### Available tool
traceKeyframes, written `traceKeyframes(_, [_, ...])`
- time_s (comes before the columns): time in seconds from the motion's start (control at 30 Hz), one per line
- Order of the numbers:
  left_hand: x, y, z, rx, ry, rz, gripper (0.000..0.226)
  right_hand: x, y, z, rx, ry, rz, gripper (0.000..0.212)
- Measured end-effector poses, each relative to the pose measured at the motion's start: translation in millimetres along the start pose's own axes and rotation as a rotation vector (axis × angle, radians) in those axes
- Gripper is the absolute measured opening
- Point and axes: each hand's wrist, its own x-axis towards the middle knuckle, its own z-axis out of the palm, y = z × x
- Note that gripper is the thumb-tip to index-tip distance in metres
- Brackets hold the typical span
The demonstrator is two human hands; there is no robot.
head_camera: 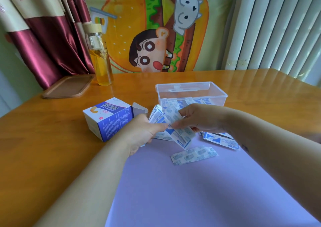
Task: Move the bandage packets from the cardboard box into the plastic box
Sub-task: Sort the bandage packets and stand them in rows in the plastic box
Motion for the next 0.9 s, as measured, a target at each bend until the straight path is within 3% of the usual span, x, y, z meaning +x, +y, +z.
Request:
traceKeyframes(0.1, [0.5,0.7,-4.2,0.008,0.047,-0.021,0.026,5.1,-1.8,-0.1,0.024,0.059,0.029,0.032])
traceKeyframes(0.2, [-1.4,4.9,-12.8,-0.067,0.076,-0.021,0.004,5.9,-1.4,-3.2,0.011,0.082,0.042,0.020])
traceKeyframes(0.3, [-1.4,8.2,-23.2,-0.177,0.117,-0.020,0.018,5.7,-2.1,-3.5,0.040,0.074,0.081,0.018])
traceKeyframes(0.43, [-1.2,6.7,-22.3,-0.264,0.140,-0.081,0.019,6.9,-5.9,-1.0,0.291,-0.003,0.065,0.010])
traceKeyframes(0.57, [-1.9,5.7,-14.5,-0.414,0.096,-0.147,0.012,10.0,-10.7,5.2,0.321,0.031,0.022,0.038])
traceKeyframes(0.63, [-1.5,6.0,-13.8,-0.494,0.051,-0.152,0.006,10.9,-10.0,8.8,0.308,0.038,0.013,0.042])
traceKeyframes(0.77, [-1.5,7.4,-13.7,-0.647,-0.016,-0.136,0.006,8.2,-11.0,11.1,0.427,-0.005,-0.003,0.024])
traceKeyframes(0.83, [-2.4,9.4,-11.8,-0.702,-0.052,-0.126,0.018,6.0,-14.4,12.8,0.504,0.006,-0.028,0.006])
traceKeyframes(0.9, [-4.9,11.5,-7.0,-0.694,-0.075,-0.138,0.029,5.3,-19.5,17.9,0.579,0.065,-0.069,0.003])
